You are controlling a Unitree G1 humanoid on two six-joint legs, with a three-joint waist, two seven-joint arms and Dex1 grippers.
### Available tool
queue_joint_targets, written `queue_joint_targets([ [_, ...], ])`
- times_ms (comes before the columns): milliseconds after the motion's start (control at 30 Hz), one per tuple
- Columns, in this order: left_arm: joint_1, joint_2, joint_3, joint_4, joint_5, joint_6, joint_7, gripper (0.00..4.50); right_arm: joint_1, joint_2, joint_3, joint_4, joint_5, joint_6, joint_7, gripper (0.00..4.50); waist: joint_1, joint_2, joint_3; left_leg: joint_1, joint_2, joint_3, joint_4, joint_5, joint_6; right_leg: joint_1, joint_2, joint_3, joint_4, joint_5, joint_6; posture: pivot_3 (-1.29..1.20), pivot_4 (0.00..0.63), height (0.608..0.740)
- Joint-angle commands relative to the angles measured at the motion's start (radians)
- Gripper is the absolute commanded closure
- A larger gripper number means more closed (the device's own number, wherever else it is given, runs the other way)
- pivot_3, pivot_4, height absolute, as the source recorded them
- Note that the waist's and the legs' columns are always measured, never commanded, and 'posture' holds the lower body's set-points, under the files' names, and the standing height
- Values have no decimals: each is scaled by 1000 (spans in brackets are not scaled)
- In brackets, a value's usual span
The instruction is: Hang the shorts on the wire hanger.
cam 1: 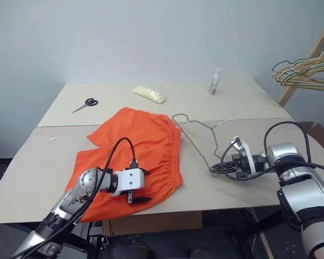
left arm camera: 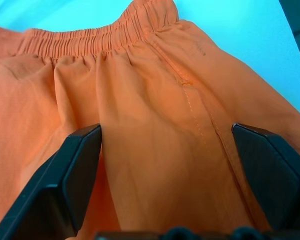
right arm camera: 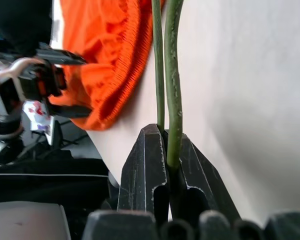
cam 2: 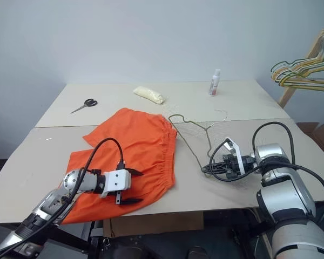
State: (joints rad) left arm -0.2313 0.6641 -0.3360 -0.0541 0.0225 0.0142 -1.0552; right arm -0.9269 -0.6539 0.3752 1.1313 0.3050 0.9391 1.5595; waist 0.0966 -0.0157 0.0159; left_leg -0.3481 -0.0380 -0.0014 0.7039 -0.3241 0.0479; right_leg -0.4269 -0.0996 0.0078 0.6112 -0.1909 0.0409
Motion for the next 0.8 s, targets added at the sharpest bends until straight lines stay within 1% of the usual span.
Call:
queue_joint_targets([
  [33, -15, -5, -1, 7, 10, -25, 5, 46, -6, -20, -39, -19, -34, -22, 37, 4500, 0, 1, 0, 0, 0, 0, 0, 0, 0, 0, 0, 0, 0, 0, 0, 147, 0, 740],
  [133, -19, -9, -1, 11, 12, -28, 5, 46, -13, -50, -77, 4, -50, -18, 22, 4500, 0, 1, -1, 0, 0, 0, 0, 0, 0, 0, 0, 0, 0, 0, 0, 145, 0, 740],
  [200, -19, -11, -1, 10, 13, -29, 5, 46, -9, -77, -91, 2, -62, -9, 41, 4500, 2, 1, -1, 0, 0, 0, 0, 0, 0, 0, 0, 0, 0, 0, 0, 134, 0, 740],
  [333, -20, -16, -1, 13, 15, -33, 3, 46, 42, -140, -70, -60, -40, 30, 55, 4500, 1, 2, -1, 0, 0, 0, 0, 0, 0, 0, 0, 0, -1, 0, 0, 126, 0, 740],
  [400, -23, -19, -2, 18, 18, -35, 5, 46, 98, -186, -36, -141, 10, 58, 55, 4500, 1, 2, -1, 0, 0, 0, 0, 0, 0, 1, 0, 0, -1, 0, 0, 124, 0, 740],
  [567, -30, -37, 19, 14, 2, -29, 21, 46, 277, -371, 119, -461, 260, 149, 55, 4500, 1, 6, -3, 0, 0, 0, 0, 0, 1, 1, -1, 0, -1, 0, 0, 126, 0, 740],
  [633, -32, -39, 29, 12, -7, -26, 23, 46, 319, -429, 171, -547, 333, 164, 55, 4500, -1, 7, -4, 0, 0, 0, 0, -1, 1, 1, -1, 0, -1, 0, 0, 126, 0, 740],
  [700, -33, -34, 32, 13, -6, -31, 20, 46, 344, -467, 216, -600, 376, 164, 55, 4500, -4, 7, -4, 2, 1, 1, 0, -1, 2, 2, -1, 0, -1, 0, 0, 126, 0, 740],
  [800, -32, -30, 33, 15, -2, -38, 19, 46, 361, -485, 266, -644, 422, 162, 55, 4500, -4, 7, -4, 4, 2, 2, 0, -1, 2, 4, 0, 1, -2, 0, 0, 128, 0, 740],
])
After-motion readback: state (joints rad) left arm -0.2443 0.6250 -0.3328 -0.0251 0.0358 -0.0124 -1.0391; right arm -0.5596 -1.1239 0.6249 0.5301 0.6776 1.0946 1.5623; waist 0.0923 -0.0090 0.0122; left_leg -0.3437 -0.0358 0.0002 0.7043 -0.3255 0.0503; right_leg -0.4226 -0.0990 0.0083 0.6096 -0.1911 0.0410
